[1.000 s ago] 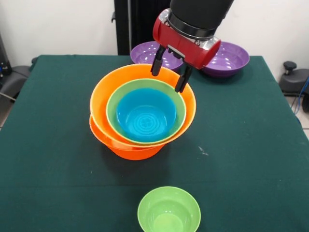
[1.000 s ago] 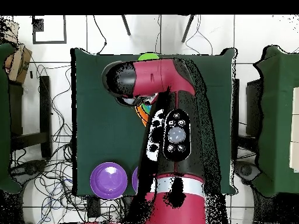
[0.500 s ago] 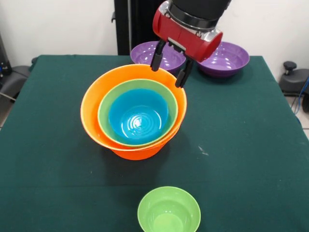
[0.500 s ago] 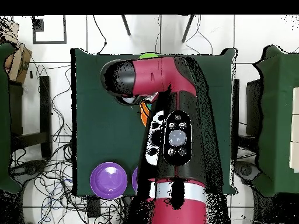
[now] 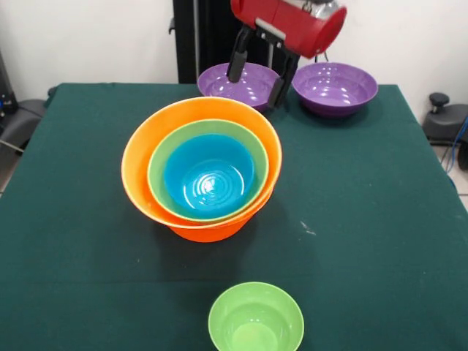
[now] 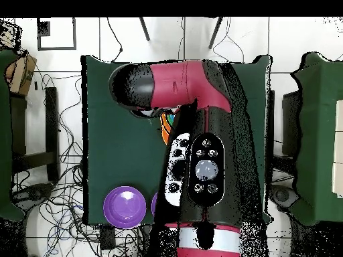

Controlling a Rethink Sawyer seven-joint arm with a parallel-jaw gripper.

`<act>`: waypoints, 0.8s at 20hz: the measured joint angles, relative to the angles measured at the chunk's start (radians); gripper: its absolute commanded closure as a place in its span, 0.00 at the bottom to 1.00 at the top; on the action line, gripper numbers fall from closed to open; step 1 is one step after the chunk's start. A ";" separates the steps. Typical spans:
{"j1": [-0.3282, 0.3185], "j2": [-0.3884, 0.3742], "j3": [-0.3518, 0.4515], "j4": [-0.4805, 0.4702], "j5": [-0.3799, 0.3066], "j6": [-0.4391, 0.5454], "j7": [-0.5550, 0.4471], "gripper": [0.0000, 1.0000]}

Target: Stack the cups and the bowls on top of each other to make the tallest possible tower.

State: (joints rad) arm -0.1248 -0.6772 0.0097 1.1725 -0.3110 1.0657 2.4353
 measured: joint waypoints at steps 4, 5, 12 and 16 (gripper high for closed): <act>0.000 -0.014 0.000 0.000 0.000 0.000 0.000 0.00; 0.000 -0.016 0.000 0.000 0.000 0.000 0.000 0.00; -0.002 -0.020 0.002 0.000 0.000 -0.013 0.000 0.00; -0.011 -0.011 0.005 0.000 0.000 -0.049 0.000 0.00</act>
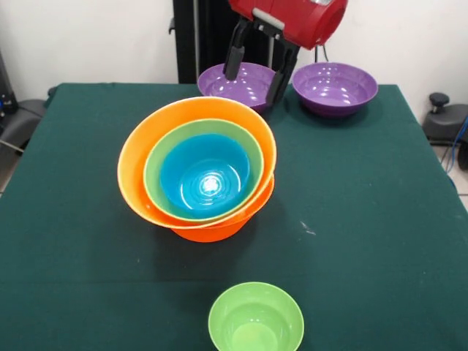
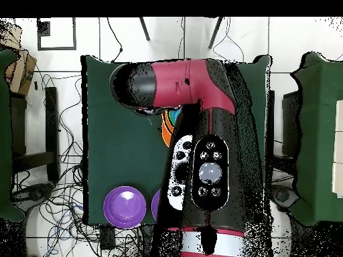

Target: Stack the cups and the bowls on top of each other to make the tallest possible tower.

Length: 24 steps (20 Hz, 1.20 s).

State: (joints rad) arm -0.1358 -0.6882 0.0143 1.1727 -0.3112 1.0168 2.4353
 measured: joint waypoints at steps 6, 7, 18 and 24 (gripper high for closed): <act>-0.025 0.010 0.005 0.003 0.000 -0.069 0.000 0.00; -0.029 0.010 0.005 0.005 0.000 -0.073 0.000 0.00; -0.073 0.012 0.012 0.053 0.000 -0.155 -0.001 1.00; -0.074 0.016 0.014 0.065 0.000 -0.186 -0.001 1.00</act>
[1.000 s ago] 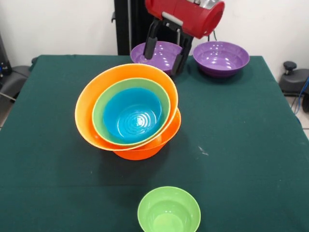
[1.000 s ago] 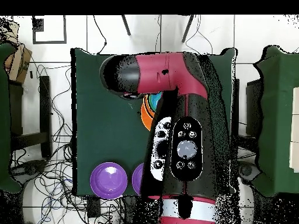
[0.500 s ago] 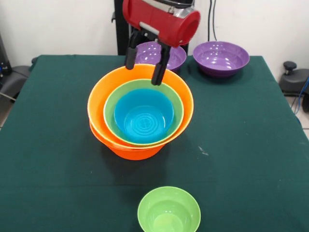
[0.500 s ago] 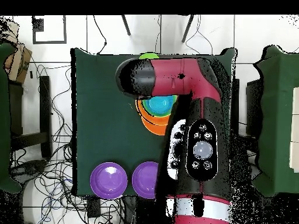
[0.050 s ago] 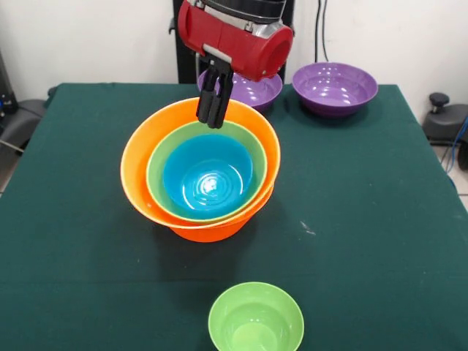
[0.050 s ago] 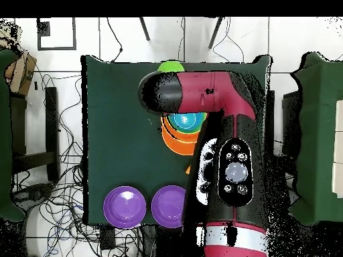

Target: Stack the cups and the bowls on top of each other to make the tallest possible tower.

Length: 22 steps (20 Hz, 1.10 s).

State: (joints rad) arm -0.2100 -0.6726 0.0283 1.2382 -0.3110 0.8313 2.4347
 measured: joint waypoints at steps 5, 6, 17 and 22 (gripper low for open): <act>0.000 0.013 0.000 0.004 0.000 -0.031 0.000 1.00; 0.000 0.018 0.001 0.005 0.000 -0.040 0.000 1.00; 0.000 0.039 0.003 0.024 0.000 -0.102 0.000 1.00; 0.000 0.040 0.003 0.039 0.000 -0.125 0.000 1.00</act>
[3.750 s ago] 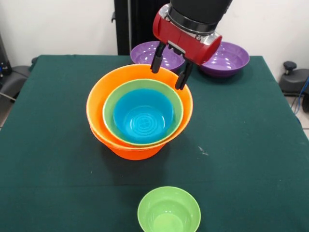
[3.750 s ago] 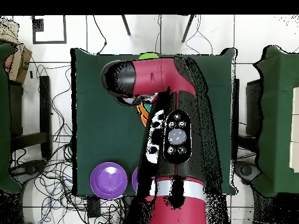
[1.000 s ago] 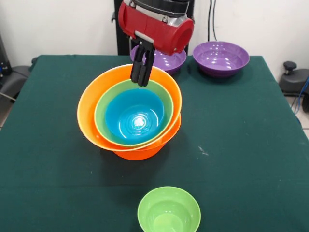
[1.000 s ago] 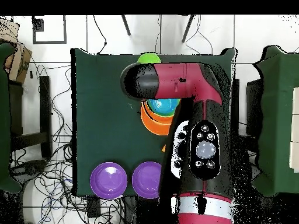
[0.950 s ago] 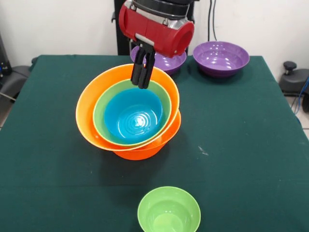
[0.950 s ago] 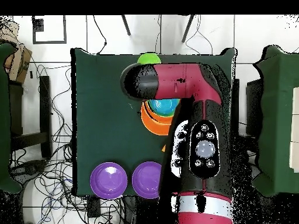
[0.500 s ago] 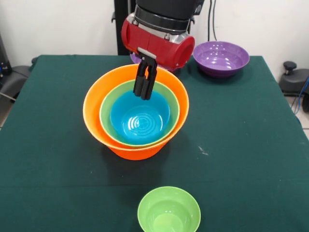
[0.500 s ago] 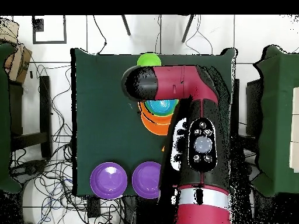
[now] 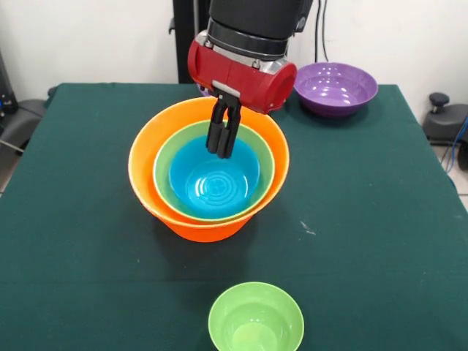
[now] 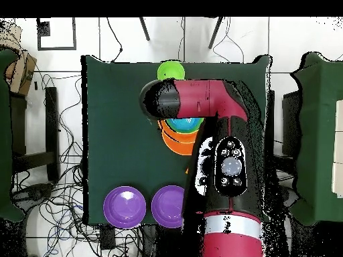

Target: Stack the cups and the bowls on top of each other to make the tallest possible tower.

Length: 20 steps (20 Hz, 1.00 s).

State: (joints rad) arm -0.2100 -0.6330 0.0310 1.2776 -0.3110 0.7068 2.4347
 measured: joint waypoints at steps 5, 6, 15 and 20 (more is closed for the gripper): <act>0.000 0.006 0.000 0.008 0.000 -0.018 0.000 1.00; 0.000 0.007 0.000 0.008 0.000 -0.020 0.000 1.00; -0.002 0.025 0.000 0.033 0.000 -0.060 0.000 1.00; -0.008 0.025 0.000 0.047 0.000 -0.070 0.000 1.00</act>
State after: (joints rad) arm -0.2177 -0.6085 0.0311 1.3246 -0.3108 0.6366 2.4347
